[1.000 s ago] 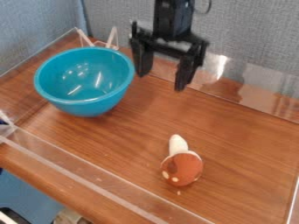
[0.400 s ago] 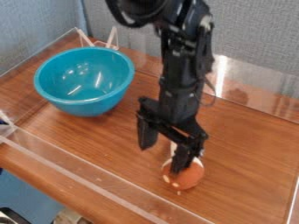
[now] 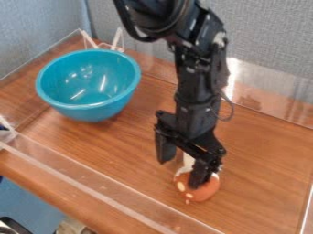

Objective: Put the mushroom in the blue bowl

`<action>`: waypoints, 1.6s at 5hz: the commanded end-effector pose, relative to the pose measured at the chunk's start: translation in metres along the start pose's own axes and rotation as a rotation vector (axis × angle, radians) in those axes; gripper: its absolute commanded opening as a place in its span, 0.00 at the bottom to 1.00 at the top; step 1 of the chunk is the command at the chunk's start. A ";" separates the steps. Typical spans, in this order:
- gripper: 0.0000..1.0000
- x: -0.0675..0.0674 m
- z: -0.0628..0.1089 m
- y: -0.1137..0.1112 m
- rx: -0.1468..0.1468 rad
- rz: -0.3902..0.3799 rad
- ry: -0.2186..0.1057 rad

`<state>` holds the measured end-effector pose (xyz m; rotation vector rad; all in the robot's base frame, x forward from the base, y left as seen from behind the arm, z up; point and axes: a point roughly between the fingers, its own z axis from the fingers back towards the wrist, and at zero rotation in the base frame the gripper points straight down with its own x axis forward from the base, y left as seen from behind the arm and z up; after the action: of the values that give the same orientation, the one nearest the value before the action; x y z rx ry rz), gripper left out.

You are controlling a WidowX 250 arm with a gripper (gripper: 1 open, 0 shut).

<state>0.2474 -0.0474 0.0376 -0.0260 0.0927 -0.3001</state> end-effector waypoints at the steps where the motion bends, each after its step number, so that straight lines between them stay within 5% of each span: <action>1: 1.00 0.006 -0.005 0.000 0.003 -0.009 -0.017; 6: 1.00 0.010 -0.036 0.006 -0.002 0.006 0.019; 7: 0.00 0.010 -0.039 0.008 -0.002 0.009 0.026; 8: 0.00 0.010 -0.040 0.010 -0.001 0.010 0.027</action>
<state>0.2553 -0.0500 0.0215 -0.0338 0.0910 -0.3070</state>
